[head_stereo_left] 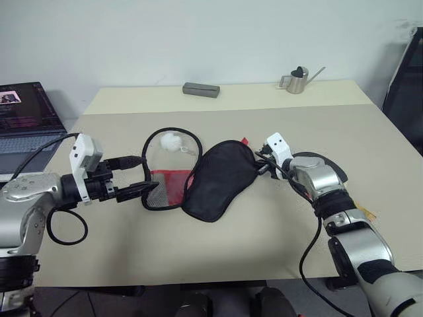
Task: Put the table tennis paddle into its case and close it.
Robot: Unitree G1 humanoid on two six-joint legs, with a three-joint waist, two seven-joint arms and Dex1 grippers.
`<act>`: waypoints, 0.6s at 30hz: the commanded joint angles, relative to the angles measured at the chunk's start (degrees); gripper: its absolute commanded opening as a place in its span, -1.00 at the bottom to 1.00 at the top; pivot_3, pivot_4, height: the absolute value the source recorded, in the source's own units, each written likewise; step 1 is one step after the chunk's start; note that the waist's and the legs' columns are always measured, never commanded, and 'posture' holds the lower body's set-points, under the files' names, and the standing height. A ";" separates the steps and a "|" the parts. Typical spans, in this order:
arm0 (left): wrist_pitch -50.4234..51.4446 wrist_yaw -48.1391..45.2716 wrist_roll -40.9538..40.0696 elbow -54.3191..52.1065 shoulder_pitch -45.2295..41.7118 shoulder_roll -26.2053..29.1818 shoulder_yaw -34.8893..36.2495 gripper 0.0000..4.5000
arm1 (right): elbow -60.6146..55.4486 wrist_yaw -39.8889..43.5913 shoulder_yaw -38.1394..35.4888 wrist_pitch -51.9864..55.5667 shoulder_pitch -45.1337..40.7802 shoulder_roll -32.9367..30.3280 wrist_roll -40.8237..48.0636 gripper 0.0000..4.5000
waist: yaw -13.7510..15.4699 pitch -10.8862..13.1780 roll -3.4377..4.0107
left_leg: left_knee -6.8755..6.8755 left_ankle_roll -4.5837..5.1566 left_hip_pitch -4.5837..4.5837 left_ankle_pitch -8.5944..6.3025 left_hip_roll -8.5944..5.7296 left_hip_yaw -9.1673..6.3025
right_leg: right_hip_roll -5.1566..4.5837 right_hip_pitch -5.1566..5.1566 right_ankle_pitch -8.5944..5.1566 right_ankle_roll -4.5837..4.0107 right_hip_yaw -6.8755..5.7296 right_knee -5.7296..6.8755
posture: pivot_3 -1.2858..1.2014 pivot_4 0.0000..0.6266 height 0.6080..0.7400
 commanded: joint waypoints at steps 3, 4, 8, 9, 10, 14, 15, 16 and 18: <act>1.09 1.28 -1.31 -4.33 1.39 -0.44 0.37 1.00 | 5.72 2.08 0.79 -6.99 -5.37 -2.09 -2.60 -0.98 | 0.04 0.00 0.00 | -0.01 0.00 -0.03 0.00 0.00 0.01 | 0.00 -0.04 0.00 0.00 0.01 0.00 | 0.03 -0.52 1.00; 1.34 1.41 -1.48 -4.81 1.61 -0.53 0.28 1.00 | 7.05 2.55 0.97 -7.99 -6.20 -2.33 -3.06 -0.98 | 0.04 0.00 0.00 | -0.01 -0.04 -0.03 0.02 0.00 0.02 | 0.00 -0.04 0.00 0.00 0.01 0.00 | 0.03 -0.52 1.00; 2.12 1.92 -1.85 -6.15 2.00 -0.92 -0.10 1.00 | 12.76 3.32 1.05 -11.52 -9.64 -2.80 -4.43 -0.98 | -0.02 0.00 0.00 | -0.03 -0.07 -0.03 0.04 0.01 0.05 | 0.00 -0.05 0.00 0.00 0.03 -0.01 | 0.03 -0.52 1.00; 2.27 2.03 -1.86 -6.34 1.96 -0.99 -0.24 1.00 | 14.45 3.58 1.27 -12.73 -10.65 -2.92 -5.06 -0.98 | -0.02 0.00 0.00 | -0.03 -0.07 -0.03 0.04 0.02 0.05 | 0.02 -0.05 0.00 0.00 0.04 -0.01 | 0.03 -0.52 1.00; 2.42 2.12 -1.87 -6.47 1.88 -1.05 -0.35 1.00 | 16.02 3.83 1.47 -13.96 -11.54 -2.99 -5.70 -0.98 | -0.03 0.00 0.00 | -0.04 -0.07 -0.03 0.04 0.02 0.06 | 0.02 -0.05 0.00 0.00 0.04 -0.01 | 0.03 -0.52 1.00; 2.64 2.13 -1.83 -6.54 1.47 -0.91 -0.83 1.00 | 21.46 4.05 2.33 -18.25 -14.40 -2.92 -7.92 -0.98 | -0.04 0.00 0.00 | -0.05 -0.13 -0.04 0.07 0.02 0.08 | 0.02 -0.07 0.00 -0.01 0.05 -0.01 | 0.03 -0.52 1.00; 2.69 2.13 -1.84 -6.50 1.32 -0.89 -0.94 1.00 | 22.61 4.02 2.49 -19.09 -15.06 -2.83 -8.38 -0.98 | -0.04 0.00 -0.01 | -0.05 -0.13 -0.04 0.07 0.02 0.08 | 0.02 -0.06 0.00 0.00 0.05 -0.02 | 0.03 -0.52 1.00; 2.71 2.12 -1.83 -6.47 1.18 -0.87 -1.06 1.00 | 23.66 3.92 2.64 -19.89 -15.69 -2.74 -8.86 -0.98 | -0.04 0.01 0.00 | -0.05 -0.14 -0.04 0.08 0.02 0.08 | 0.02 -0.06 0.00 0.00 0.06 -0.02 | 0.03 -0.52 1.00; 2.78 2.09 -1.82 -6.42 0.92 -0.84 -1.30 1.00 | 25.59 3.88 2.91 -21.27 -16.84 -2.55 -9.77 -0.98 | -0.06 0.01 0.00 | -0.05 -0.16 -0.04 0.09 0.02 0.09 | 0.02 -0.07 0.00 -0.01 0.06 -0.02 | 0.03 -0.52 1.00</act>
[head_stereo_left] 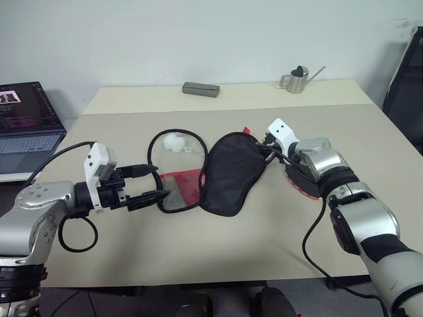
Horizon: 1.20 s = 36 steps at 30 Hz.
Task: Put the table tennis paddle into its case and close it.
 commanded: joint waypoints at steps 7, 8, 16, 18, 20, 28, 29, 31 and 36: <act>0.12 -0.69 -0.61 -1.25 -1.79 0.64 -0.77 1.00 | 6.29 -0.51 1.27 -6.46 -6.18 0.30 -4.55 -0.98 | -0.13 0.00 0.00 | -0.01 -0.04 0.00 0.02 0.00 0.00 | 0.00 0.00 0.00 0.00 0.01 0.00 | 0.03 -0.52 1.00; 0.12 -0.77 -0.58 -1.26 -1.84 0.64 -0.90 1.00 | 6.71 -0.11 1.61 -6.93 -6.42 0.36 -5.11 -0.98 | -0.16 0.00 0.00 | -0.01 -0.04 0.00 0.02 0.00 0.01 | 0.00 -0.01 0.00 0.00 0.01 0.00 | 0.03 -0.52 1.00; 0.00 -1.25 -0.31 -0.66 -2.95 0.64 -1.70 1.00 | 8.98 0.02 2.18 -8.52 -8.19 1.51 -7.55 -0.98 | -0.41 0.00 0.00 | -0.02 -0.05 0.00 0.02 0.01 0.01 | 0.02 -0.01 0.00 0.00 0.02 0.00 | 0.03 -0.52 1.00; 0.03 -1.39 -0.22 -0.52 -3.17 0.62 -1.83 1.00 | 9.45 -1.20 2.52 -9.21 -8.80 1.66 -8.60 -0.98 | -0.56 0.00 0.00 | -0.02 -0.05 0.00 0.02 0.01 0.00 | 0.02 -0.02 0.00 0.00 0.02 0.00 | 0.03 -0.52 1.00; 0.06 -1.50 -0.18 -0.48 -3.24 0.62 -1.84 1.00 | 9.78 -1.76 2.73 -9.63 -9.23 1.76 -9.31 -0.98 | -0.75 0.00 0.00 | -0.01 -0.06 0.00 0.02 0.01 0.01 | 0.02 -0.02 0.00 0.00 0.02 0.01 | 0.03 -0.52 1.00; 0.10 -1.58 -0.03 -0.32 -3.48 0.57 -2.03 1.00 | 10.81 -5.09 3.64 -11.60 -10.53 2.42 -12.27 -0.98 | -1.27 0.00 0.00 | -0.02 -0.06 0.00 0.02 0.01 0.00 | 0.02 -0.02 0.00 0.00 0.03 0.01 | 0.03 -0.52 1.00; 0.06 -1.60 0.01 -0.25 -3.53 0.56 -2.07 1.00 | 10.89 -5.44 3.82 -11.90 -10.64 2.53 -12.70 -0.98 | -1.28 0.00 0.00 | -0.02 -0.06 0.00 0.02 0.01 0.00 | 0.02 -0.02 0.00 0.00 0.03 0.01 | 0.03 -0.52 1.00; -0.04 -1.63 0.11 -0.09 -3.63 0.50 -2.18 1.00 | 11.02 -6.05 4.46 -12.51 -10.80 2.63 -13.55 -0.98 | -1.29 0.00 0.00 | -0.01 -0.06 0.00 0.02 0.01 0.00 | 0.02 -0.02 0.00 0.00 0.03 0.01 | 0.03 -0.52 1.00; -0.26 -1.63 0.20 0.17 -3.77 0.49 -2.47 1.00 | 11.38 -9.02 5.86 -14.52 -10.96 2.66 -15.94 -0.98 | -1.30 0.00 0.00 | -0.02 -0.07 0.00 0.03 0.01 0.00 | 0.02 -0.02 0.00 0.00 0.03 0.01 | 0.03 -0.52 1.00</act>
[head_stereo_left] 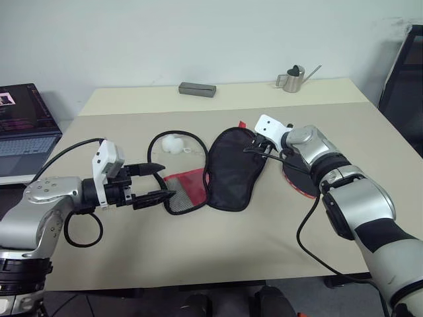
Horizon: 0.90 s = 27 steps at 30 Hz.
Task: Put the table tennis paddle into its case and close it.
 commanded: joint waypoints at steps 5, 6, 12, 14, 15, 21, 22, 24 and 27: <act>-0.53 -0.30 0.05 0.04 -1.13 0.41 0.54 1.00 | 0.03 -4.60 2.85 -4.21 -2.63 0.04 -4.45 -0.98 | -0.02 0.00 0.00 | 0.00 0.00 0.00 0.00 0.00 0.00 | 0.01 0.00 0.00 0.00 0.01 0.00 | 0.03 -0.52 1.00; -0.54 -0.31 0.07 0.07 -1.14 0.40 0.52 1.00 | 0.12 -4.90 2.67 -3.93 -2.58 0.21 -4.41 -0.98 | -0.02 0.00 0.00 | 0.00 -0.01 0.00 0.00 0.00 0.00 | 0.01 0.00 0.00 0.00 0.00 0.00 | 0.03 -0.52 1.00; -0.65 -0.38 0.25 0.28 -1.21 0.42 0.41 1.00 | 0.31 -6.25 0.57 -2.41 -2.37 0.94 -3.04 -0.98 | -0.09 0.00 0.00 | 0.00 -0.01 0.00 0.01 0.00 0.00 | 0.01 0.00 0.00 0.00 0.01 0.00 | 0.03 -0.52 1.00; -0.69 -0.38 0.33 0.33 -1.31 0.40 0.31 1.00 | 0.36 -7.56 0.10 -1.82 -2.58 0.96 -2.93 -0.69 | -0.10 0.00 0.00 | 0.00 -0.01 0.00 0.00 0.00 0.00 | 0.02 0.00 0.00 0.00 0.01 0.01 | 0.03 -0.52 1.00; -0.70 -0.37 0.35 0.35 -1.37 0.39 0.27 1.00 | 0.38 -8.22 0.08 -1.67 -2.64 0.92 -3.16 -0.58 | -0.11 0.00 0.00 | 0.00 -0.01 0.00 0.01 0.01 0.00 | 0.01 0.00 0.00 0.00 0.01 0.01 | 0.03 -0.52 1.00; -0.90 -0.27 0.64 0.80 -1.86 0.07 -0.09 1.00 | 0.37 -16.35 -0.57 -1.81 -3.29 0.24 -3.64 0.02 | -0.13 0.00 0.00 | 0.00 -0.02 0.00 0.01 0.01 0.00 | 0.02 -0.01 0.00 0.00 0.02 0.01 | 0.03 -0.52 1.00; -0.95 -0.24 0.69 0.88 -1.94 -0.06 -0.20 1.00 | 0.30 -17.17 -1.36 -1.74 -3.59 0.04 -2.90 0.02 | -0.15 0.00 0.00 | 0.00 -0.02 0.00 0.01 0.01 0.00 | 0.02 -0.01 0.00 0.00 0.02 0.01 | 0.03 -0.52 1.00; -1.00 -0.22 0.72 0.93 -2.08 -0.25 -0.35 1.00 | 0.14 -16.40 -3.46 -1.14 -3.90 -0.13 -0.79 0.02 | -0.15 0.00 0.00 | 0.00 -0.02 0.00 0.01 0.01 0.01 | 0.02 -0.01 0.00 0.00 0.03 0.01 | 0.03 -0.52 1.00; -1.04 -0.44 0.53 0.86 -2.19 -0.29 -0.42 1.00 | -0.43 -11.82 -6.95 0.30 -3.26 -0.13 2.89 0.02 | -0.16 0.00 0.00 | 0.00 -0.02 0.00 0.01 0.01 0.01 | 0.02 -0.01 0.00 0.00 0.03 0.01 | 0.03 -0.52 1.00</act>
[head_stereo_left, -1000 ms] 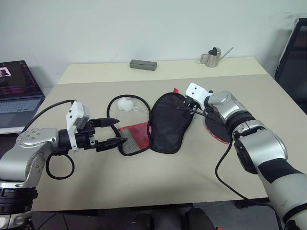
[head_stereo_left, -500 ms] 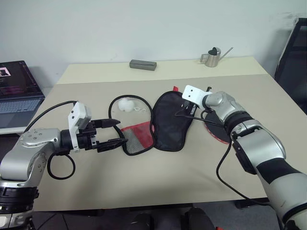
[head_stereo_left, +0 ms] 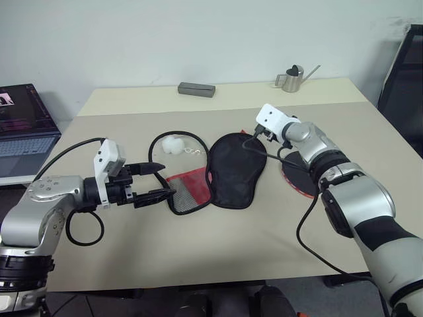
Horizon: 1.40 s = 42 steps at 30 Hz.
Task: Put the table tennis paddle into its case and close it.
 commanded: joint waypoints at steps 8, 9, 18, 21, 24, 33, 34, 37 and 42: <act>-1.12 -1.72 -0.29 -0.67 -1.02 0.46 0.64 1.00 | -11.91 19.39 -11.29 13.02 6.55 -2.06 15.49 0.02 | 0.01 0.00 0.00 | 0.01 0.01 -0.01 -0.01 0.01 0.01 | 0.01 0.02 0.00 0.00 0.00 0.00 | 0.03 -0.52 1.00; -1.13 -1.83 -0.30 -0.66 -1.08 0.43 0.63 1.00 | -15.36 20.56 -11.72 15.80 8.31 -2.27 16.56 0.02 | 0.05 0.00 0.00 | 0.01 0.01 -0.01 -0.01 0.02 0.00 | 0.01 0.02 0.00 0.00 -0.02 0.00 | 0.03 -0.52 1.00; -1.22 -3.70 -0.77 -0.68 -2.93 0.11 -0.49 1.00 | -69.67 18.94 -14.78 55.77 32.38 -2.68 26.69 0.02 | 0.41 0.00 0.00 | 0.02 0.14 -0.08 -0.09 0.03 -0.10 | 0.00 -0.02 0.00 0.00 -0.07 0.00 | 0.03 -0.52 1.00; -1.11 -4.10 -0.85 -0.56 -3.43 0.03 -0.71 1.00 | -79.47 16.48 -15.48 64.87 36.55 -1.68 29.32 0.02 | 0.35 0.00 0.00 | 0.03 0.20 -0.07 -0.12 0.00 -0.04 | -0.02 -0.03 0.00 0.00 0.00 0.03 | 0.03 -0.52 1.00; -1.25 -4.25 -0.64 -0.30 -3.66 0.01 -0.82 1.00 | -85.61 14.32 -15.66 71.31 39.12 -0.27 31.88 0.02 | 0.40 -0.01 -0.01 | 0.05 0.23 -0.05 -0.14 0.01 -0.05 | -0.01 -0.02 0.03 -0.03 -0.02 0.06 | 0.03 -0.52 1.00; -1.72 -4.32 -0.09 0.32 -4.34 -0.16 -1.23 1.00 | -84.64 8.36 -15.90 75.91 40.45 4.00 34.92 0.02 | 0.63 -0.02 -0.03 | 0.05 0.23 -0.04 -0.13 0.00 -0.09 | 0.00 -0.01 0.05 -0.04 -0.06 0.05 | 0.03 -0.52 1.00; -1.73 -4.27 -0.05 0.33 -4.38 -0.17 -1.24 1.00 | -83.84 7.94 -16.01 75.44 40.42 4.00 34.96 0.02 | 0.65 -0.02 -0.03 | 0.05 0.23 -0.04 -0.13 0.00 -0.09 | 0.00 -0.01 0.05 -0.04 -0.06 0.05 | 0.03 -0.52 1.00; -1.79 -4.12 -0.07 0.24 -4.11 0.02 -0.90 1.00 | -83.11 7.57 -16.53 74.41 40.26 3.69 35.71 0.25 | 0.66 -0.02 -0.03 | 0.05 0.23 -0.04 -0.13 0.00 -0.09 | 0.00 -0.01 0.05 -0.04 -0.06 0.05 | 0.03 -0.52 1.00; -1.87 -3.83 -0.04 0.12 -3.41 0.13 -0.53 1.00 | -83.14 6.73 -15.99 74.86 40.09 3.46 37.05 0.98 | 0.66 -0.02 -0.03 | 0.05 0.23 -0.04 -0.13 0.01 -0.08 | 0.00 -0.01 0.05 -0.04 -0.05 0.05 | 0.03 -0.52 1.00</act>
